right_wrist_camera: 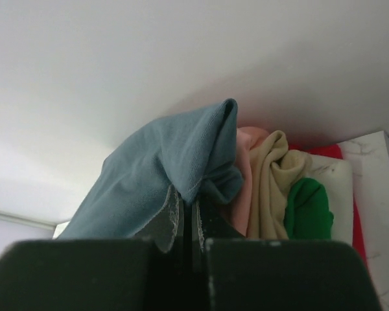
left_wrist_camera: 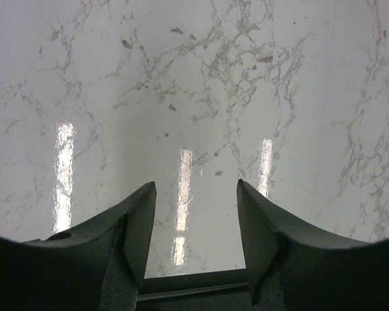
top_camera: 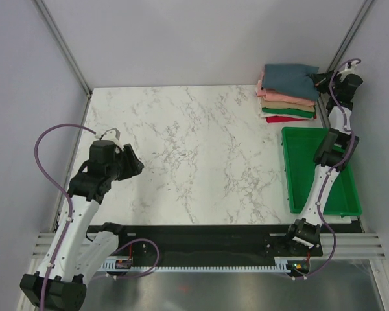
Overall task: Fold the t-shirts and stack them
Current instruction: Neatly place the folded tshirt to the corner
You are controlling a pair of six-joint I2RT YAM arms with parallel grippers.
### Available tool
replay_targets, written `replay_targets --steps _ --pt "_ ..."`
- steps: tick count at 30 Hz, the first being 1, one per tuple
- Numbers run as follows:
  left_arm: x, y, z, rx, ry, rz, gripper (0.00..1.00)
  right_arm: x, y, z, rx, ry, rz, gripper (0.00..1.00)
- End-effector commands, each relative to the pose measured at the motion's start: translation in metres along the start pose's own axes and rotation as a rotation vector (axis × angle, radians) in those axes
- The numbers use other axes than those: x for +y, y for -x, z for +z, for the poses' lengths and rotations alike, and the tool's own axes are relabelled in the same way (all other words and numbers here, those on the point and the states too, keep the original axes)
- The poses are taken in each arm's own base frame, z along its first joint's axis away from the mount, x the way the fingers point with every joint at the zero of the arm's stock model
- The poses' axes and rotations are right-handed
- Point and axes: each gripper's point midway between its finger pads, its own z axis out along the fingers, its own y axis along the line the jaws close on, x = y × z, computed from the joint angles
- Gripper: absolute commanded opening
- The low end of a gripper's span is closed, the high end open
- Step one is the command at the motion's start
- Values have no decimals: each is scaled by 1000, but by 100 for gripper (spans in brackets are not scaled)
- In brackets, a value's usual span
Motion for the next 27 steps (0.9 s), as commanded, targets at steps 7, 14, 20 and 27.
replay_targets --steps 7,14,20,27 --pt "1 7 1 -28 9 -5 60 6 45 9 -208 -45 -126 12" --pt "-1 8 -1 -38 -2 -3 60 19 59 -10 -232 -25 -124 53" --pt "-4 10 -5 -53 -21 2 60 54 108 -41 -300 68 -70 79" --pt "-8 12 -9 -70 -43 7 60 114 159 -81 -386 78 -109 98"
